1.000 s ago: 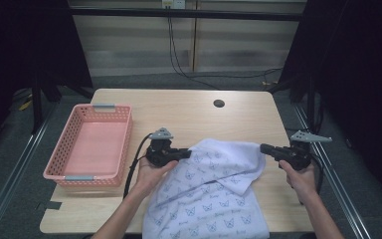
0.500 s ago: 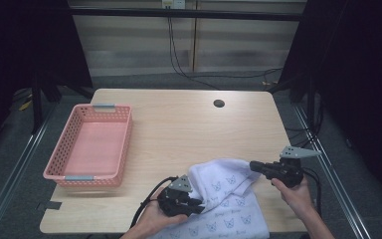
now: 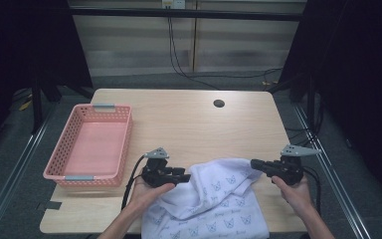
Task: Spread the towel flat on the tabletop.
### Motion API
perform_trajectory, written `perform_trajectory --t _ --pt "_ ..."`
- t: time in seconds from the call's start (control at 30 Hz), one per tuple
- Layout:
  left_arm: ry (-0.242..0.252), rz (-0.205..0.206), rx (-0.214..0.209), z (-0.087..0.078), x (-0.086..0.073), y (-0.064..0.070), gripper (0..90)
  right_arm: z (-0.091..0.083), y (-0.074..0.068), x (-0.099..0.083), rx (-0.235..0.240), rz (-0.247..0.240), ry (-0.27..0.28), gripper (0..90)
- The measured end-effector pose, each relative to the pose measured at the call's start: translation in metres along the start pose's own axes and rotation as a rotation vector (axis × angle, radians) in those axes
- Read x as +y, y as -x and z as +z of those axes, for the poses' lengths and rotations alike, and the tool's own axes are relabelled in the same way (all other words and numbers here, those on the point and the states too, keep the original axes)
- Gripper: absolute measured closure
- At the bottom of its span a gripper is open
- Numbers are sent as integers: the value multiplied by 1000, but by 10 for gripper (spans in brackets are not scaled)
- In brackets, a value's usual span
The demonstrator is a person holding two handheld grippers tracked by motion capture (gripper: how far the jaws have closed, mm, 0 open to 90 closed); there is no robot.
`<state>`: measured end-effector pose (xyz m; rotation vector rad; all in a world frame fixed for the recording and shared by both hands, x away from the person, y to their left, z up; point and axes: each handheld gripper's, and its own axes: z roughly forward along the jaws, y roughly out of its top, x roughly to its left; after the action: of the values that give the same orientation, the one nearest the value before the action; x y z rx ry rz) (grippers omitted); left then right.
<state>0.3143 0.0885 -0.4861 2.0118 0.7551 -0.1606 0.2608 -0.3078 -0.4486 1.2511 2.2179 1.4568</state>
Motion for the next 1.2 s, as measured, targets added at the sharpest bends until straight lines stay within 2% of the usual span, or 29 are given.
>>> perform_trajectory --t 0.03,0.07,0.1,0.13,0.17,0.23,0.27,0.3,0.33,0.4,0.43,0.5,0.53,0.57,0.6,0.63,0.67,0.7,0.73,0.77,0.8,0.83,0.87,0.93,1.0,1.1,1.17,1.2 --pt "-3 -11 -7 5 0 -2 509 1 0 0 2 -9 -3 872" --pt "-26 -31 -20 11 0 -6 491 1 0 0 3 -6 -3 872" --pt "-35 -31 -16 14 1 -6 465 1 0 0 4 -6 -4 872" --pt "-45 -13 -20 18 3 -5 450 1 0 0 5 -6 -4 872" --pt "-62 -5 -28 21 6 -5 465 1 1 0 7 -6 -4 872" --pt "-65 4 -56 28 13 0 499 1 1 0 9 -5 -4 872" --pt "-66 38 -57 29 17 5 555 1 1 0 8 -6 -4 871" --pt "-71 74 -41 32 20 11 679 1 1 0 10 -13 -3 872" --pt "-76 95 -59 33 23 17 760 0 0 0 8 -12 -3 871" --pt "-72 138 -79 34 30 31 854 -1 0 1 3 -9 2 872" --pt "-61 150 -88 34 34 38 864 -2 1 1 2 -10 7 872" --pt "-41 206 -120 32 41 55 900 -4 2 2 -2 -8 16 872" --pt "-46 225 -114 32 45 62 900 -5 2 2 -6 -5 19 872" --pt "-55 232 -130 34 47 66 900 -5 2 2 -5 -3 23 871" --pt "-62 245 -101 34 48 69 900 -5 2 2 -5 -4 27 871" --pt "-63 242 -81 33 48 68 883 -6 2 2 -2 -6 27 871" --pt "-55 219 -67 31 48 64 786 -6 2 2 -3 -9 25 871" --pt "-42 183 -72 28 47 55 705 -6 1 2 -6 -9 25 871" --pt "-15 150 -97 23 44 43 706 -6 2 1 -1 -11 24 871" --pt "2 133 -104 21 42 35 695 -6 2 1 0 -10 20 871" --pt "12 86 -84 18 38 23 681 -5 2 1 1 -8 18 870" --pt "16 55 -76 16 35 16 622 -4 3 1 3 -9 19 869" --pt "29 33 -74 15 30 7 608 -4 3 1 1 -10 16 869" --pt "12 27 -33 15 24 -2 583 -4 4 1 -1 -4 16 869" --pt "-7 -8 -36 20 19 -11 487 -4 5 2 -4 0 17 869" --pt "-9 -2 -26 23 18 -13 424 -3 5 2 -2 0 17 869" --pt "-25 4 -55 28 18 -13 449 -3 4 2 -1 -6 13 869" --pt "-55 21 -54 31 17 -11 555 -3 4 1 -2 -3 12 869"
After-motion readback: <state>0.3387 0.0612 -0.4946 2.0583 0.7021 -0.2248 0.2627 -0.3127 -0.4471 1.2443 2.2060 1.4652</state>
